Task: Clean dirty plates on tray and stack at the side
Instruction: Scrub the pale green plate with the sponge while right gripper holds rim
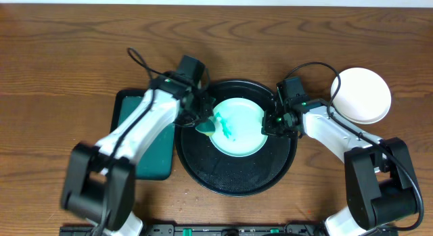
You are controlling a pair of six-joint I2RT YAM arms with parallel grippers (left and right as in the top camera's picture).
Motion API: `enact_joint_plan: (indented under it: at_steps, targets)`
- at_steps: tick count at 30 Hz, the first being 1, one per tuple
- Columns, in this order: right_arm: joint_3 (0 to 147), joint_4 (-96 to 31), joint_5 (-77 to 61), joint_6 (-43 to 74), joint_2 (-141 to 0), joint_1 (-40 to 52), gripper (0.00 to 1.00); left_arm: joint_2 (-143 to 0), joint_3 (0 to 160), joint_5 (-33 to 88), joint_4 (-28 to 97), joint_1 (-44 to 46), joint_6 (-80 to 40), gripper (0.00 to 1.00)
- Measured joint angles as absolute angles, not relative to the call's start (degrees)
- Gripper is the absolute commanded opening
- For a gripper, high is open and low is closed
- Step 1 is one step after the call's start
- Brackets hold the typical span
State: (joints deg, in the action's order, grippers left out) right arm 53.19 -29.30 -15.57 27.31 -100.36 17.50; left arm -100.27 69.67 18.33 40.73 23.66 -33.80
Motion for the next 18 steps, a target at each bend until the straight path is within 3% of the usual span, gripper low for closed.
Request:
enact_joint_plan:
  at_steps: [6, 18]
  targets:
    - [53.2, -29.3, -15.7, 27.3, -100.4, 17.5, 0.01, -109.6, 71.0, 20.7, 37.9, 25.8, -36.2, 0.07]
    - [53.2, -29.4, -15.7, 27.3, -100.4, 17.5, 0.01, -115.0, 74.4, 22.0, 33.9, 29.8, -42.5, 0.07]
